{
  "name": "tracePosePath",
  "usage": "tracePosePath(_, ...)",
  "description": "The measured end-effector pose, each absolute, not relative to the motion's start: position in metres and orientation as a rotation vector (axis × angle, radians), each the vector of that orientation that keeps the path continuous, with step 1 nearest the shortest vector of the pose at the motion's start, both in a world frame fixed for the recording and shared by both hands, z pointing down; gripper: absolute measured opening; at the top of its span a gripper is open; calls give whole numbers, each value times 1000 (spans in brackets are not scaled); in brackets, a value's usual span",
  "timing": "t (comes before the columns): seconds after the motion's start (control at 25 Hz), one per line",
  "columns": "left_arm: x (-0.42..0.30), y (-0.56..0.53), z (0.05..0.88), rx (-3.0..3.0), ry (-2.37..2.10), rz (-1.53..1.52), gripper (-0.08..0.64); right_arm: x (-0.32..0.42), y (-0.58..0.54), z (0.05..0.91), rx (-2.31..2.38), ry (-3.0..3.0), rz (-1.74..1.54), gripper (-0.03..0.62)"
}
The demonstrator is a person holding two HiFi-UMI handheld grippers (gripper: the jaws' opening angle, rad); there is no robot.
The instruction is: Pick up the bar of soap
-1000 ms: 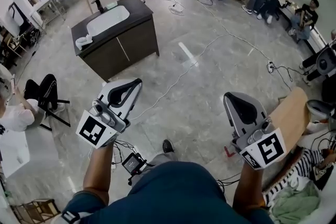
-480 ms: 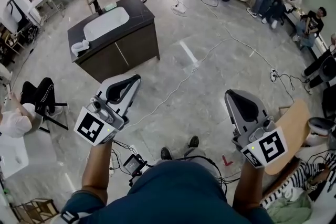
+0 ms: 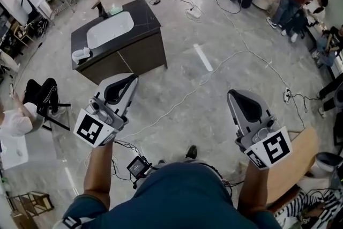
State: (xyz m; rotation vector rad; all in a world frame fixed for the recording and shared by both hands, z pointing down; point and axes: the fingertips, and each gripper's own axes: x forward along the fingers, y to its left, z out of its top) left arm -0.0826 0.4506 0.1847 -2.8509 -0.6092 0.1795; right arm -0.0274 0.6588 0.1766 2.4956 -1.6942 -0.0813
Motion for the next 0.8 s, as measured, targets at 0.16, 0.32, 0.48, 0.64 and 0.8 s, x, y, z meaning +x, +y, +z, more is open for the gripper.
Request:
tracePosePath(0.16, -41, 454, 183, -2853, -521, 184, 2, 23, 658, 179, 2440, -1774, -92, 14)
tracePosePath(0.32, -8, 454, 180, -2855, -483, 186, 2, 66, 647, 181, 2411, -1830, -90, 14)
tracePosePath(0.48, 19, 432, 181, -2861, -456, 177, 2, 98, 623, 184, 2390, -1865, -80, 14)
tracePosePath(0.64, 44, 399, 190, -2880, -435, 161, 2, 128, 589, 189, 2379, -1871, -68, 14)
tracePosePath(0.8, 77, 362, 189, -2886, -440, 207, 2, 157, 551, 187, 2370, -1867, -84, 14)
